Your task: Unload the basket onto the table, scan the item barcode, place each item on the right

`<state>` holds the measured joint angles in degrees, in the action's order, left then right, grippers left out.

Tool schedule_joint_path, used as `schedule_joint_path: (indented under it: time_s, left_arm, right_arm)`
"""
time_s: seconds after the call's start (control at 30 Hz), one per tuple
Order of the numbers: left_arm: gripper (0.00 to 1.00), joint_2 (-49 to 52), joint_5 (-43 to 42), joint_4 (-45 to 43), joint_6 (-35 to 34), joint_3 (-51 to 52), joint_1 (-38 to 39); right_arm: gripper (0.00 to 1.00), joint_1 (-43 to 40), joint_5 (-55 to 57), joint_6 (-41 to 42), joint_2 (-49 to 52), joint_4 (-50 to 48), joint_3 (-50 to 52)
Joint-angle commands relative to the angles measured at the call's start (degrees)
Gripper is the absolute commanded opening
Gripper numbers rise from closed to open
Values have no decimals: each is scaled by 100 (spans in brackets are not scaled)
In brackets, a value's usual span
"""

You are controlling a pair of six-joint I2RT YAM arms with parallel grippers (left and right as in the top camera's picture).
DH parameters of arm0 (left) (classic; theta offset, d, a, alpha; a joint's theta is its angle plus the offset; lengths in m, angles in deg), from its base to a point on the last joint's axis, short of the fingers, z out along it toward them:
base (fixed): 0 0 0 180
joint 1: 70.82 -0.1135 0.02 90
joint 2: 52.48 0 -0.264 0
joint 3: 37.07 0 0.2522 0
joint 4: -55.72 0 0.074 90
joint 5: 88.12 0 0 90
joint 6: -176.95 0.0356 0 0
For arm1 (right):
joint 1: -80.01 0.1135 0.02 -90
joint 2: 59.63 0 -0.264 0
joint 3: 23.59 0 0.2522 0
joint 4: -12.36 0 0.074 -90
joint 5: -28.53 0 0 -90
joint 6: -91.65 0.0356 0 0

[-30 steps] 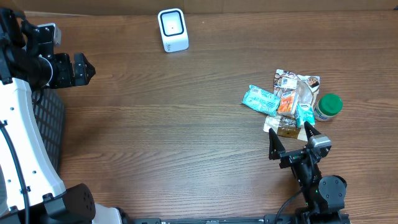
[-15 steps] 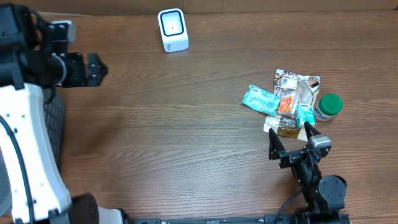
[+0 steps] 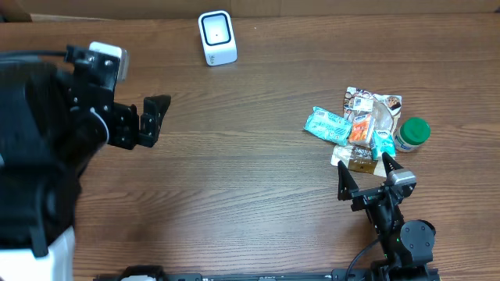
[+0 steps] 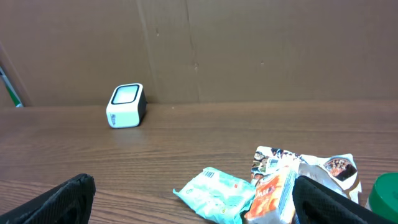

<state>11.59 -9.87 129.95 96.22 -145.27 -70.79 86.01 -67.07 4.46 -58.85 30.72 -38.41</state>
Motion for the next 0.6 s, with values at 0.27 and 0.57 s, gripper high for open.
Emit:
schedule_joint_path:
  time_s: [0.27, 0.57]
  left_arm:
    - [99, -2920, 26, -4651, 109, 4922, 20]
    - [100, -5003, 28, -6835, 734, 7958, -59]
  right_arm:
    - [100, -24, -4, 13, -61, -22, 61]
    - [100, -24, -4, 13, -61, -22, 61]
